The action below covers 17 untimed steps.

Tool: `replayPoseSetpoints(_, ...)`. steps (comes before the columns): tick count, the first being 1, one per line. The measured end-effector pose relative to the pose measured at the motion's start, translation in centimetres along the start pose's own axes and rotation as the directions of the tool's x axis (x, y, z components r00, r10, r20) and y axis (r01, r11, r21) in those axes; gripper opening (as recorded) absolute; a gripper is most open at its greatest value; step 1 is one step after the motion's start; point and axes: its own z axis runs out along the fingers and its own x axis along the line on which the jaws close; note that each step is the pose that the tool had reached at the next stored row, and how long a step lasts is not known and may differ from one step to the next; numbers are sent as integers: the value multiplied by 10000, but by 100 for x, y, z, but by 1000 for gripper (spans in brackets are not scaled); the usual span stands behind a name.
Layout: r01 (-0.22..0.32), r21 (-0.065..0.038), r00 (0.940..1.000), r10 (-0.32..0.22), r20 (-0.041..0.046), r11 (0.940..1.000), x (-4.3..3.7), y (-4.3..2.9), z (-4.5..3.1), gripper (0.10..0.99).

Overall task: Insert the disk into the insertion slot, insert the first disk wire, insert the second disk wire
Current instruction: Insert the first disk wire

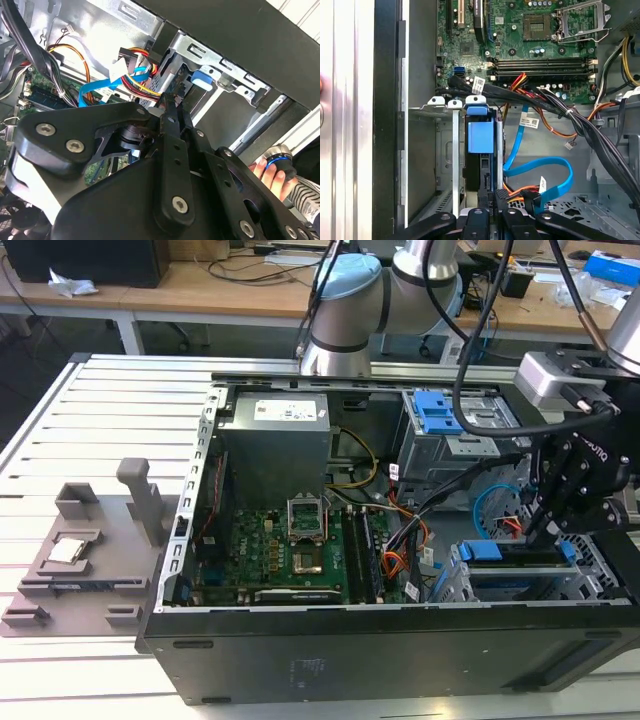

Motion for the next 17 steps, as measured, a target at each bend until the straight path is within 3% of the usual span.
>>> replayPoseSetpoints(13, 3, 6, 10000, -3, 15, 10000, 2, -36, 38, 165)
replayPoseSetpoints(15, 2, 0, 10000, -2, 4, 10000, 3, -35, 39, 239)
replayPoseSetpoints(17, 0, 0, 10000, 0, 2, 10000, 4, -34, 35, 239)
